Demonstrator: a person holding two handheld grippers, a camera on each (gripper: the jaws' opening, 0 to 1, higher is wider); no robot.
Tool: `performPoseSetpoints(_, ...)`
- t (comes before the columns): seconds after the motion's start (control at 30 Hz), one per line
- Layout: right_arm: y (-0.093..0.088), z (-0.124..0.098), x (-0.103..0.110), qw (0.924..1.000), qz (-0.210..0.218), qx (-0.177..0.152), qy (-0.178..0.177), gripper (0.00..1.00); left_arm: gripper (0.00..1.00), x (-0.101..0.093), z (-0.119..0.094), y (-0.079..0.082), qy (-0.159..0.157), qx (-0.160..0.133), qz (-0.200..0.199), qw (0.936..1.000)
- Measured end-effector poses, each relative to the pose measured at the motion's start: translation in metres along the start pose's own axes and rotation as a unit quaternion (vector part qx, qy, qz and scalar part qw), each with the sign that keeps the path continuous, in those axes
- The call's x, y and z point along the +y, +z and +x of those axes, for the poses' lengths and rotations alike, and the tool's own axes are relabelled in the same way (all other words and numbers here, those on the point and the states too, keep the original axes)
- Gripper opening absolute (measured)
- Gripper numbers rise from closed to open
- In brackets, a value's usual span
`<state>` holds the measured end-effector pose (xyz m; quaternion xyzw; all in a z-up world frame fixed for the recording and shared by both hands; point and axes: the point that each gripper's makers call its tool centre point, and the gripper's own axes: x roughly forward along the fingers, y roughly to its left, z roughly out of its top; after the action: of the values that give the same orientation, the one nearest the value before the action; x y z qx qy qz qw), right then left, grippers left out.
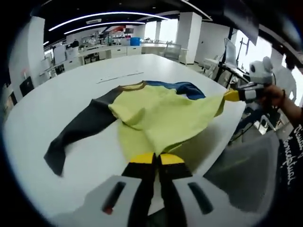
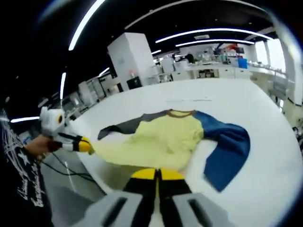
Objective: Fold the garment on the visible template until the final outline fits inside the template.
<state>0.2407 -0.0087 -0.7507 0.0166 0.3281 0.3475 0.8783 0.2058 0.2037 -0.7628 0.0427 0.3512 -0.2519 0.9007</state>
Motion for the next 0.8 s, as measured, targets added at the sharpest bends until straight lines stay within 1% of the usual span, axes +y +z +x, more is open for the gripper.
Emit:
performPoseSetpoints(0.03, -0.007, 0.002, 0.003, 0.9998, -0.012, 0.013, 0.002, 0.0, 0.0, -0.001, 0.0, -0.002, -0.001, 0.004, 0.002, 1.0)
performPoseSetpoints(0.07, -0.011, 0.003, 0.005, 0.9995, -0.021, 0.021, 0.004, 0.0, 0.0, -0.002, 0.001, -0.009, -0.002, 0.02, 0.015, 0.9997)
performPoseSetpoints(0.1, -0.016, 0.005, 0.007, 0.9993, -0.026, 0.027, 0.007, 0.0, 0.0, -0.001, 0.002, -0.011, 0.002, 0.023, 0.014, 0.9996)
performPoseSetpoints(0.17, -0.023, 0.009, 0.011, 0.999, -0.026, 0.033, 0.012, 0.0, 0.0, -0.003, 0.005, -0.021, -0.003, 0.041, 0.014, 0.9991)
performPoseSetpoints(0.2, -0.027, 0.012, 0.015, 0.9992, 0.003, 0.032, 0.025, 0.0, 0.0, -0.001, 0.007, -0.022, 0.0, 0.039, 0.009, 0.9992)
performPoseSetpoints(0.23, -0.03, 0.015, 0.017, 0.9988, 0.022, 0.029, 0.034, 0.0, 0.0, -0.002, 0.01, -0.026, -0.003, 0.044, 0.009, 0.999)
performPoseSetpoints(0.27, -0.031, 0.016, 0.018, 0.9987, 0.026, 0.024, 0.037, 0.0, 0.0, -0.003, 0.011, -0.029, -0.002, 0.049, 0.006, 0.9988)
performPoseSetpoints(0.33, -0.035, 0.019, 0.016, 0.9986, 0.031, 0.028, 0.033, 0.0, 0.0, -0.003, 0.014, -0.036, -0.005, 0.061, 0.004, 0.9981)
performPoseSetpoints(0.4, -0.042, 0.022, 0.017, 0.9985, 0.027, 0.036, 0.03, 0.0, 0.0, 0.0, 0.016, -0.045, -0.004, 0.075, -0.001, 0.9972)
performPoseSetpoints(0.47, -0.049, 0.025, 0.019, 0.9982, 0.022, 0.047, 0.029, 0.0, 0.0, 0.001, 0.018, -0.049, -0.001, 0.079, -0.003, 0.9969)
performPoseSetpoints(0.5, -0.053, 0.027, 0.017, 0.9981, 0.022, 0.05, 0.028, 0.0, 0.0, 0.002, 0.021, -0.057, -0.004, 0.089, -0.007, 0.996)
performPoseSetpoints(0.6, -0.067, 0.031, 0.014, 0.9972, 0.021, 0.068, 0.023, 0.0, 0.0, 0.003, 0.024, -0.062, -0.002, 0.092, -0.008, 0.9957)
performPoseSetpoints(0.7, -0.073, 0.033, 0.012, 0.9967, 0.024, 0.075, 0.02, 0.0, 0.0, 0.003, 0.025, -0.065, -0.004, 0.099, -0.012, 0.995)
performPoseSetpoints(0.73, -0.075, 0.034, 0.011, 0.9965, 0.025, 0.077, 0.019, 0.0, 0.0, 0.005, 0.028, -0.07, -0.005, 0.103, -0.014, 0.9945)
performPoseSetpoints(0.8, -0.079, 0.035, 0.01, 0.9961, 0.021, 0.084, 0.015, 0.0, 0.0, 0.005, 0.03, -0.074, -0.005, 0.11, -0.016, 0.9938)
